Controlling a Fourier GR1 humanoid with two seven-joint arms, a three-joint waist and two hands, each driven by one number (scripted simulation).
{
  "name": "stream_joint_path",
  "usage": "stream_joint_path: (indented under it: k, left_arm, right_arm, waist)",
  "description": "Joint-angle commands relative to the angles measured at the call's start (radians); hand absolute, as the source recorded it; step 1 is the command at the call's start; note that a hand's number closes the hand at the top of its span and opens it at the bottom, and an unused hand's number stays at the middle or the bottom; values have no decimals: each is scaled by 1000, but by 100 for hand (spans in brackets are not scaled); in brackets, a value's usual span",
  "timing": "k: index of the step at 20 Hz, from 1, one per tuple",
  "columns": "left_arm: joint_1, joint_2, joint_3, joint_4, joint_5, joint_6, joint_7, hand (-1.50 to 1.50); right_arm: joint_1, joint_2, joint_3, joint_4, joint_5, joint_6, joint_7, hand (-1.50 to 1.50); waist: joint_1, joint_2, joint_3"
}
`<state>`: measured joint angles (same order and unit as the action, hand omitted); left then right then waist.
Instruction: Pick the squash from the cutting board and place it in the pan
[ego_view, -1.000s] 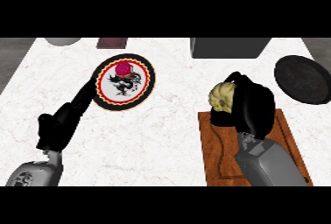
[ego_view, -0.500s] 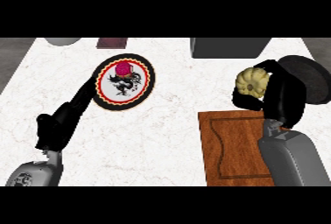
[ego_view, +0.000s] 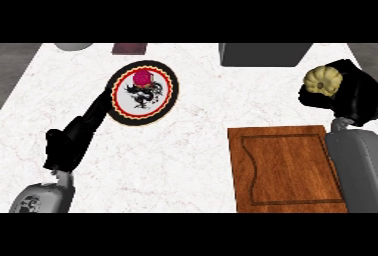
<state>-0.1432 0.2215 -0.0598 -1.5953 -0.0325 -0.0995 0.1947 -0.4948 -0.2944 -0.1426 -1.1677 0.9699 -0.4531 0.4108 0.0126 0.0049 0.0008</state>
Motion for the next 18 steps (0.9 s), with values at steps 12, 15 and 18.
stream_joint_path:
  k: [12, 15, 18]
  left_arm:
    - [-15, -42, -33, -14, -50, 10, 7, 0]
    - [-41, -32, 1, 13, -22, -7, -7, 0]
    - [-14, -31, -15, -31, -25, -14, 16, 0]
  right_arm:
    - [-222, -220, -275, 755, -188, -279, -538, 150]
    - [-256, -273, -306, 818, -219, -245, -615, 150]
    - [-279, -304, -325, 881, -220, -252, -635, 150]
  waist:
    - [30, 13, 3]
    - [31, 15, 3]
    - [47, 19, 5]
